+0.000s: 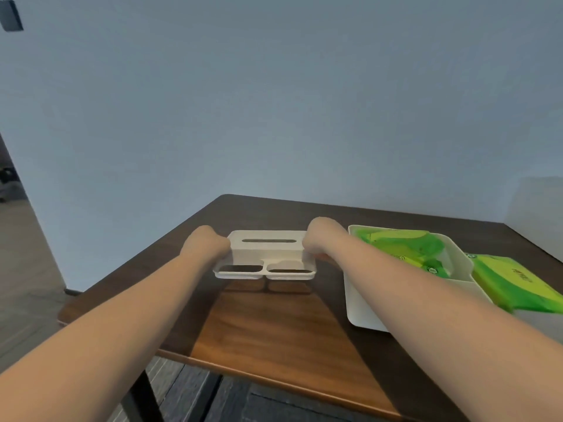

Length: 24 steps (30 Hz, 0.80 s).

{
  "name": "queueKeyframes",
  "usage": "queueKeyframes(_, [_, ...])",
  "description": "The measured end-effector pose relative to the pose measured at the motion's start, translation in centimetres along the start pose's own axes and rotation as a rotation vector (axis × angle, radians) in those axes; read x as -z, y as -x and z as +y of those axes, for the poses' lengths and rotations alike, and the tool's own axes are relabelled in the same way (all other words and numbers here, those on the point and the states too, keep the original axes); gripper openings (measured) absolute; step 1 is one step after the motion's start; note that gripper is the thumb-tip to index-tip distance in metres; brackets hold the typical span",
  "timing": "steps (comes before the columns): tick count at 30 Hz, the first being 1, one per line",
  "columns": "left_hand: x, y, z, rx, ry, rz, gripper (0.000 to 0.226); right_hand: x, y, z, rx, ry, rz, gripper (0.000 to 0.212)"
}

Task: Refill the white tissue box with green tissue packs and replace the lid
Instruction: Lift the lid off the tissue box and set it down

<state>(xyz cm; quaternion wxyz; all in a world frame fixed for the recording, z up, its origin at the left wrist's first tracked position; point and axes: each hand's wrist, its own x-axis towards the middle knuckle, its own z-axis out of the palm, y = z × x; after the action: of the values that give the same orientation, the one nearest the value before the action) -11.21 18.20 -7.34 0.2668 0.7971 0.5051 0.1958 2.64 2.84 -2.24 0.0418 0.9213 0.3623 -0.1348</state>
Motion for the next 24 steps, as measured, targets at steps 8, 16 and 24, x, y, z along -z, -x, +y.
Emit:
queueKeyframes(8, [-1.5, -0.9, -0.9, 0.025, -0.053, -0.050, 0.011, -1.9, -2.6, -1.2, 0.000, 0.054, -0.071, 0.029])
queueKeyframes(16, [-2.0, -1.7, -0.8, 0.001, -0.068, 0.027, 0.029, -2.0, -2.7, -0.9, -0.016, -0.066, 0.055, 0.028])
queueKeyframes(24, [-1.1, -0.1, 2.4, -0.075, -0.082, 0.000, 0.025, 0.0, 0.2, 0.5, 0.061, -0.246, 0.291, 0.026])
